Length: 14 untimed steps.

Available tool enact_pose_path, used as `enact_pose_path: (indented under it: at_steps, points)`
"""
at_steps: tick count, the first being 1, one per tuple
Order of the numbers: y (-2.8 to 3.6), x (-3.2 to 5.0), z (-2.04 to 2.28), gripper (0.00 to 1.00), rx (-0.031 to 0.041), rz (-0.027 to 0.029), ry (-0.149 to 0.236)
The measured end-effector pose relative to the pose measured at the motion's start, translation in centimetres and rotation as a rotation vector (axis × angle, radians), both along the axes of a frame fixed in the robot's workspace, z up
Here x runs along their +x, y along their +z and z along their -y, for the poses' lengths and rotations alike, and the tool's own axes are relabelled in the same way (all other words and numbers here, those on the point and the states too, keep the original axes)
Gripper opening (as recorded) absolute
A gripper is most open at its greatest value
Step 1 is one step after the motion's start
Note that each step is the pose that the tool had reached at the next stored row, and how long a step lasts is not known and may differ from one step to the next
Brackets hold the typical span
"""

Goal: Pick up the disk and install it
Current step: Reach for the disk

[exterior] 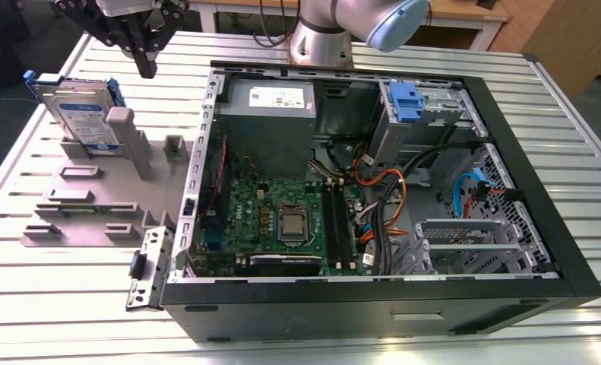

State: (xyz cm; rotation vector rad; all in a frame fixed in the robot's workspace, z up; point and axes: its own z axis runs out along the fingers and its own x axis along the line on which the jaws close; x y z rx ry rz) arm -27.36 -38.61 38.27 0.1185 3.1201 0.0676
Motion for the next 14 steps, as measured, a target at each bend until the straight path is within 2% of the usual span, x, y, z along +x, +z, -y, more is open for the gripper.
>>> enact_pose_path:
  at_steps: [8,14]
  points:
    - [0.0,-0.1,0.0,0.11,0.0,0.0,0.0]
    - [0.0,-0.83,-0.1,0.11,-0.0001,-0.0001,0.0]
